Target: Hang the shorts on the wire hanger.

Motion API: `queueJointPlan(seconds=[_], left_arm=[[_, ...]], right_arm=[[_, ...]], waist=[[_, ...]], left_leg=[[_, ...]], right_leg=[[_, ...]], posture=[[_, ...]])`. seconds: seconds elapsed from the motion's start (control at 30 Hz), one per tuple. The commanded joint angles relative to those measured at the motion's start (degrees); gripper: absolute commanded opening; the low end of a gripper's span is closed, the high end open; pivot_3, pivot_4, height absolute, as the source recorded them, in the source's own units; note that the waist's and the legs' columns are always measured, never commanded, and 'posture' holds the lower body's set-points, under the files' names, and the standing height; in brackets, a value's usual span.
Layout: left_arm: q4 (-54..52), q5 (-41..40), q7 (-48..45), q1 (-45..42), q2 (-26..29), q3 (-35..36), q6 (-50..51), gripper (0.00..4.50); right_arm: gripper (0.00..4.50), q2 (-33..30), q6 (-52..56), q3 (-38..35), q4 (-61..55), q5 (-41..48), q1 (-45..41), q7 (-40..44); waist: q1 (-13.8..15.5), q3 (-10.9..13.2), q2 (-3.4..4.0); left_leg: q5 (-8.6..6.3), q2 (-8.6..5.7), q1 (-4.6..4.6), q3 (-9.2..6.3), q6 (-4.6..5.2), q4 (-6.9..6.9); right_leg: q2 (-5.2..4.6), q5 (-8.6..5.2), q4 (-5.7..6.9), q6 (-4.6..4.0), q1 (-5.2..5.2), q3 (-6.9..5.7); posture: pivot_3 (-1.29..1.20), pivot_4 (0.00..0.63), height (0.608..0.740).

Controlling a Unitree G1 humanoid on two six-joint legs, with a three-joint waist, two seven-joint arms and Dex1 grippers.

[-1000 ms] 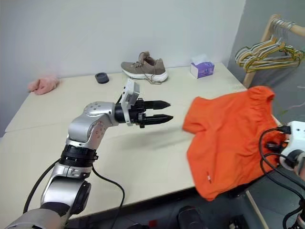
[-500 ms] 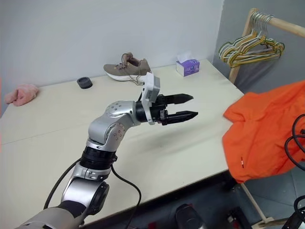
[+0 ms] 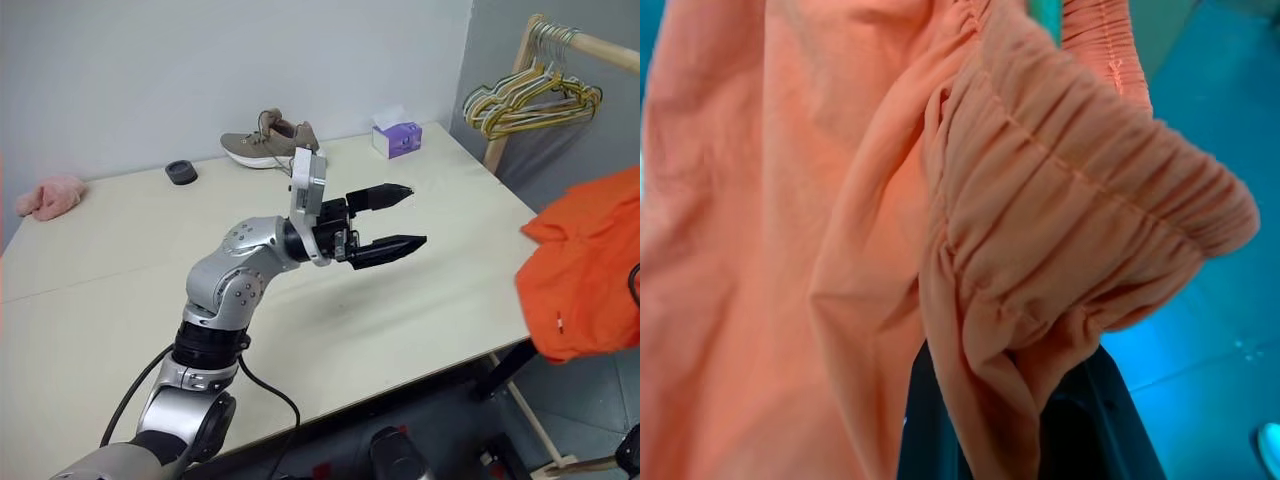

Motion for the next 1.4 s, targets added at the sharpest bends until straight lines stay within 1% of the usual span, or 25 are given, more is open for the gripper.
queueJointPlan(seconds=[0.03,0.17,0.3,0.4,0.5,0.6,0.7,0.77,0.83,0.87,0.93,1.07,1.17,1.23,1.37,1.4], left_arm=[[-2.55,-0.7,0.78,-0.1,-0.6,-0.36,-0.85,4.46],[-2.9,-0.99,0.66,0.0,-0.92,-0.79,-0.86,4.46],[-3.76,-1.98,0.22,0.2,-0.95,-1.01,-0.31,4.46],[-4.2,-2.47,0.26,0.31,-0.83,-0.94,-0.07,4.46],[-4.6,-2.56,0.51,0.54,-0.68,-1.19,-0.18,4.46],[-4.81,-2.77,0.91,0.66,-0.82,-1.26,-0.12,4.46],[-4.86,-2.89,0.97,0.72,-0.8,-1.32,-0.13,4.46],[-4.89,-2.9,1.06,0.74,-0.86,-1.39,-0.12,4.46],[-4.92,-2.83,1.2,0.8,-0.94,-1.48,-0.19,4.5],[-4.99,-2.8,1.27,0.85,-0.94,-1.53,-0.23,4.5],[-5.08,-2.8,1.36,0.95,-0.93,-1.55,-0.28,4.5],[-5.22,-2.8,1.65,1.18,-0.9,-1.57,-0.36,4.5],[-5.24,-2.79,1.66,1.35,-0.85,-1.65,-0.43,4.5],[-5.09,-2.75,1.64,1.28,-0.95,-1.74,-0.49,4.5],[-4.88,-2.65,1.6,1.19,-1.07,-1.84,-0.65,4.5],[-4.8,-2.59,1.55,1.17,-1.08,-1.87,-0.73,4.5]], right_arm=[[0.0,-4.32,-5.55,1.71,8.35,-1.11,-5.0,-0.74],[0.0,-7.71,-9.54,5.13,20.1,-1.69,-11.19,-0.59],[0.0,-10.36,-11.45,8.06,32.91,-1.86,-17.63,-0.12],[0.0,-11.28,-11.88,10.1,38.69,-1.66,-19.41,1.02],[0.0,-11.71,-11.81,11.12,41.05,-1.17,-19.93,1.85],[0.0,-11.88,-11.56,11.22,41.79,-0.4,-20.21,2.41],[0.0,-11.86,-12.49,11.64,40.69,-0.24,-19.99,3.42],[0.0,-11.78,-13.22,11.45,39.83,0.06,-19.76,3.89],[0.6,-11.32,-11.66,8.53,36.92,1.78,-20.07,2.12],[0.81,-11.04,-10.65,7.07,34.66,2.54,-19.94,0.99],[1.45,-10.45,-9.03,4.82,30.38,3.53,-19.11,-0.89],[2.87,-7.32,-4.92,-1.28,16.98,4.93,-14.56,-5.15],[3.9,-4.45,-3.02,-4.12,8.72,5.14,-11.38,-7.32],[4.47,-2.92,-2.37,-5.19,4.8,5.28,-9.94,-8.37],[4.47,-1.57,-3.3,-5.31,-0.12,5.38,-7.85,-8.58],[4.47,-1.41,-5.0,-4.7,-1.56,4.77,-7.01,-8.62]], waist=[[0.02,0.13,-0.03],[-0.06,0.47,-0.09],[-0.29,0.62,0.22],[-0.28,0.66,0.2],[-0.16,0.71,0.1],[-0.11,0.85,-0.12],[-0.09,1.01,-0.36],[-0.1,1.06,-0.4],[-0.1,1.1,-0.37],[-0.11,1.14,-0.35],[-0.04,1.22,-0.27],[0.24,1.26,-0.3],[0.23,1.27,-0.31],[0.21,1.27,-0.29],[0.19,1.29,-0.25],[0.2,1.28,-0.25]], left_leg=[[0.0,0.01,0.05,0.0,0.0,-0.02],[-0.02,0.01,0.8,0.09,-0.01,-0.4],[-0.02,0.03,0.89,0.19,-0.02,-0.68],[-0.02,0.03,0.92,0.19,-0.02,-0.7],[-0.03,0.03,0.94,0.17,-0.03,-0.7],[-0.05,0.03,1.17,0.16,-0.06,-0.69],[-0.12,0.04,1.43,0.15,-0.09,-0.7],[-0.17,0.05,1.44,0.16,-0.08,-0.7],[-0.2,0.04,1.44,0.18,-0.07,-0.7],[-0.21,0.04,1.44,0.19,-0.07,-0.69],[-0.21,0.04,1.44,0.19,-0.07,-0.7],[-0.21,0.07,1.42,0.12,-0.08,-0.71],[-0.22,0.07,1.41,0.14,-0.08,-0.7],[-0.22,0.05,1.42,0.17,-0.07,-0.69],[-0.23,0.05,1.42,0.17,-0.06,-0.7],[-0.23,0.05,1.42,0.17,-0.06,-0.7]], right_leg=[[0.01,0.0,-0.02,0.0,0.07,0.0],[-0.02,-0.03,-0.45,-0.04,0.8,0.04],[-0.01,-0.03,-0.93,-0.04,0.97,0.1],[-0.01,-0.03,-0.96,-0.04,0.99,0.11],[-0.01,-0.03,-0.99,-0.04,1.09,0.08],[-0.01,-0.03,-1.11,-0.04,1.33,0.07],[-0.01,-0.03,-1.19,-0.04,1.58,0.06],[-0.01,-0.03,-1.26,-0.04,1.61,0.08],[-0.03,-0.03,-1.28,-0.03,1.62,0.11],[-0.03,-0.03,-1.28,-0.03,1.62,0.11],[-0.03,-0.03,-1.28,-0.03,1.62,0.12],[-0.01,-0.04,-1.26,-0.03,1.6,0.07],[-0.02,-0.04,-1.27,-0.02,1.61,0.09],[-0.03,-0.03,-1.27,-0.01,1.6,0.12],[-0.03,-0.03,-1.27,-0.01,1.6,0.13],[-0.03,-0.03,-1.27,-0.01,1.6,0.12]], posture=[[-0.43,0.11,0.74],[-0.43,0.114,0.74],[-0.42,0.116,0.74],[-0.41,0.118,0.74],[-0.41,0.118,0.74],[-0.41,0.119,0.74],[-0.41,0.119,0.74],[-0.41,0.117,0.74],[-0.41,0.116,0.74],[-0.4,0.115,0.74],[-0.4,0.115,0.74],[-0.4,0.115,0.74],[-0.4,0.115,0.74],[-0.41,0.113,0.74],[-0.41,0.112,0.74],[-0.41,0.11,0.74]])
